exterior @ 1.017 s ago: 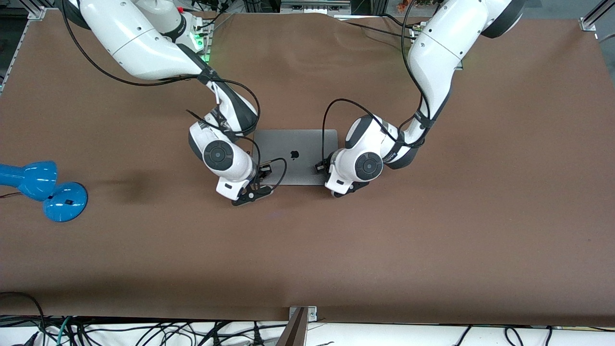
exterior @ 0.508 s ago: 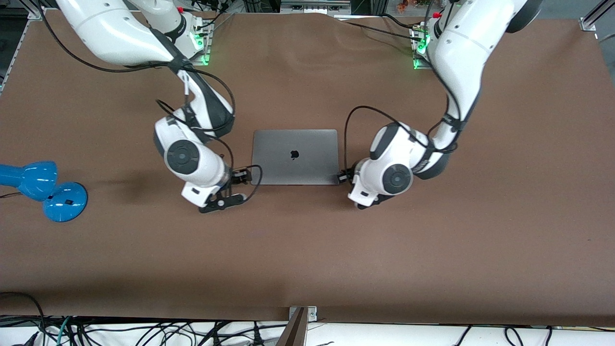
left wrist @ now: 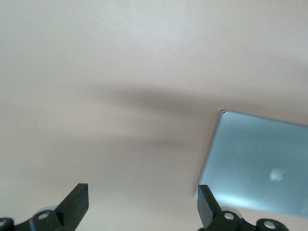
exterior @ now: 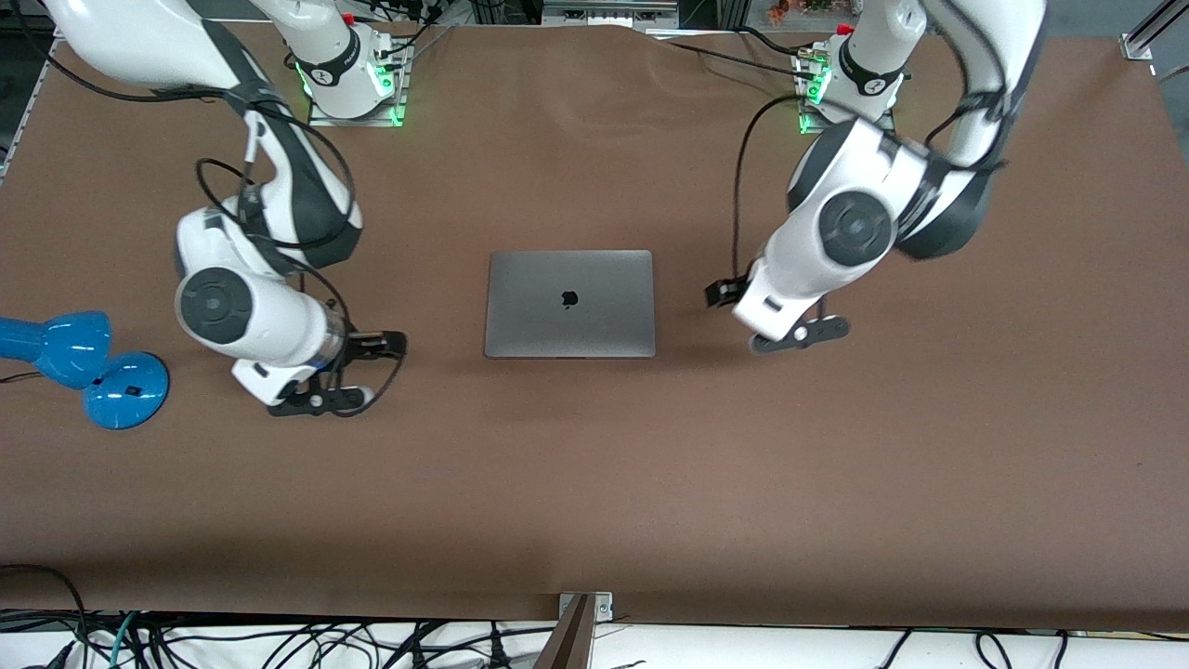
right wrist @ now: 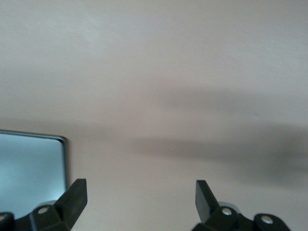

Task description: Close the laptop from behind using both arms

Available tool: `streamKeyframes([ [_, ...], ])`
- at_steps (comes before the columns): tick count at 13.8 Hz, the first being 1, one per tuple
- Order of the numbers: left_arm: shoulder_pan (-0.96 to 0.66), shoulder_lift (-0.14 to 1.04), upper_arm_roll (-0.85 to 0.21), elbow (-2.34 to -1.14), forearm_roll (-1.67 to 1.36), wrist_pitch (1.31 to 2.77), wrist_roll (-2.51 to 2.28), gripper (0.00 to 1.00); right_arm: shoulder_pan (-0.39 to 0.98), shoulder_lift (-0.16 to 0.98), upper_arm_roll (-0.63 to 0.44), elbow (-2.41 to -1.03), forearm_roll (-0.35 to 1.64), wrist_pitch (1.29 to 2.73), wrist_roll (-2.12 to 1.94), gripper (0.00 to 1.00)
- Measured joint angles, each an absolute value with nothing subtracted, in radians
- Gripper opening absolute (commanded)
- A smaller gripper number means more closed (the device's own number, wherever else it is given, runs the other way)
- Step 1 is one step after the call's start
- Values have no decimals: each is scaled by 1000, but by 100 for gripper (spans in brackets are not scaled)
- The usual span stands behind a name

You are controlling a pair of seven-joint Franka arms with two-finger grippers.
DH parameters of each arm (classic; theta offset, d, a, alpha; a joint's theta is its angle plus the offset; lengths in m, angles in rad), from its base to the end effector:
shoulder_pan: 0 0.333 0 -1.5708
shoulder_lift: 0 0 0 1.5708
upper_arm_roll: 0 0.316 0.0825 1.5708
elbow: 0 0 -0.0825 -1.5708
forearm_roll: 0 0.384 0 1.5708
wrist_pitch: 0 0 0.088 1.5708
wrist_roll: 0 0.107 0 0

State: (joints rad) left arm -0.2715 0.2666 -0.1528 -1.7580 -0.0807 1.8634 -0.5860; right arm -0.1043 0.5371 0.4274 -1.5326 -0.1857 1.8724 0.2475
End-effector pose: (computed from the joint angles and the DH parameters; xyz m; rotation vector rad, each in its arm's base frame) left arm 0.5593 -0.2527 0.4044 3.0878 0.2993 -0.3029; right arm 0.6555 0.1609 0.3538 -3.1265 -0.1667 0.2405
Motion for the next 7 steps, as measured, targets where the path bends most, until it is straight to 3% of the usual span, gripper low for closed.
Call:
streamKeyframes([
  [5,-260,-34,-26,-2000,-81,1860,-364,100,-236,477,409,-1444,-184,1697,118,100],
  [7,-210,-93,-6,-2011,-80,1821,-286,100,-191,420,306,-1441,-176,1683,80,100],
])
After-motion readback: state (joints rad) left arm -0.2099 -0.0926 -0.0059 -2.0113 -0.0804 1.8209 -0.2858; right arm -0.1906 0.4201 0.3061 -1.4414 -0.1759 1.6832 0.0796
